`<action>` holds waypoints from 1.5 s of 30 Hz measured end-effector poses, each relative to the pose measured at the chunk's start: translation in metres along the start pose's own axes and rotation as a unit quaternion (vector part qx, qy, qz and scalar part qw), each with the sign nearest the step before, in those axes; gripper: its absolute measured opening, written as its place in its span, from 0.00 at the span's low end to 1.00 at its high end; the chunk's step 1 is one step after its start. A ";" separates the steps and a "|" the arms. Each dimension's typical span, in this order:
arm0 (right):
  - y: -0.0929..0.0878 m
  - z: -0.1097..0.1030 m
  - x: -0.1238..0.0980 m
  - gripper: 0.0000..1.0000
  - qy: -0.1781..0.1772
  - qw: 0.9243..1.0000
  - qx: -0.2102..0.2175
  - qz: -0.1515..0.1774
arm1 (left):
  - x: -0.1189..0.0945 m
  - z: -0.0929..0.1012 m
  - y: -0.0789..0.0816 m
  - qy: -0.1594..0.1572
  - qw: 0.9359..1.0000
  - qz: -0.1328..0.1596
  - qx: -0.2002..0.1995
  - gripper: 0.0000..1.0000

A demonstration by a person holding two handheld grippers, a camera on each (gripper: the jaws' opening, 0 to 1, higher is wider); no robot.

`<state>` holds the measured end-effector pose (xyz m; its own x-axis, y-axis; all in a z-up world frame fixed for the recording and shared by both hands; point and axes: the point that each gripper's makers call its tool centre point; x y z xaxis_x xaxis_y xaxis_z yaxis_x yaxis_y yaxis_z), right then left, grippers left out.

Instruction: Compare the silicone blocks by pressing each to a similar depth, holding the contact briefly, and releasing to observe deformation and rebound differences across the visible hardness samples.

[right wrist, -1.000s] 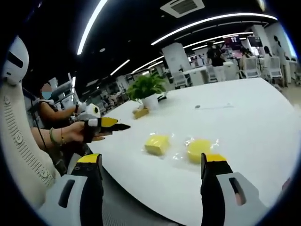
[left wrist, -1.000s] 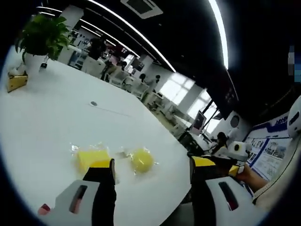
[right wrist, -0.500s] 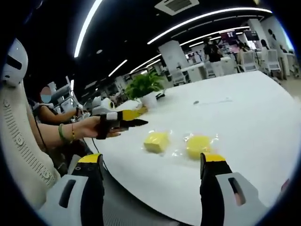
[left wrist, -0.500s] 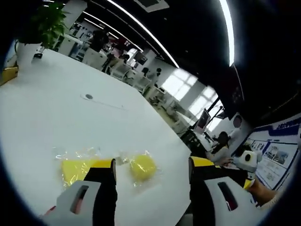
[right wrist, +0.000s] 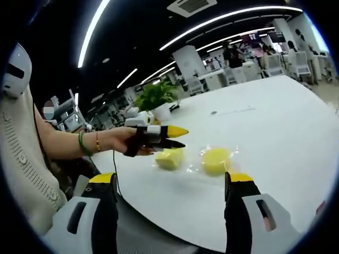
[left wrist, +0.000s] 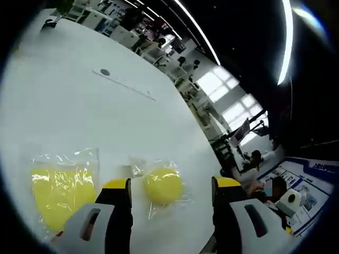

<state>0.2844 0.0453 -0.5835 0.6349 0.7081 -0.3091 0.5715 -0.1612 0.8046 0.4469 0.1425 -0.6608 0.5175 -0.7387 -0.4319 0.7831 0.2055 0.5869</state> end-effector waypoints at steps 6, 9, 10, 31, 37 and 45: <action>-0.002 0.007 -0.004 0.77 -0.007 1.000 0.009 0.001 | 0.014 -0.012 -0.004 0.015 0.999 -0.002 -0.050 0.59; -0.003 0.012 -0.005 0.76 -0.011 1.000 0.013 0.002 | 0.021 -0.019 0.001 0.036 0.993 0.019 -0.108 0.59; -0.004 0.012 -0.005 0.76 -0.011 1.000 0.014 0.002 | 0.024 -0.020 0.001 0.038 0.992 0.019 -0.120 0.59; -0.015 0.030 -0.014 0.70 -0.026 0.999 0.039 0.002 | 0.068 -0.040 -0.015 0.060 0.989 -0.013 -0.132 0.37; -0.018 0.035 -0.020 0.70 -0.032 0.998 0.047 0.002 | 0.074 -0.043 -0.015 0.061 0.988 -0.020 -0.142 0.26; -0.022 0.038 -0.025 0.67 -0.036 0.998 0.053 0.004 | 0.083 -0.041 -0.019 0.052 0.990 -0.033 -0.123 0.15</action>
<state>0.2761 0.0050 -0.6129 0.6726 0.6564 -0.3416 0.6160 -0.2409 0.7500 0.4887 0.1037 -0.7361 0.4851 -0.6879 -0.5400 0.8702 0.3186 0.3758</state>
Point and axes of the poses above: the point that each gripper's makers call its tool centre point, and the gripper's own axes: x roughly forward along the fingers, z roughly to its right, y roughly out of its top, and after that the axes turned 5 degrees about x, right-handed
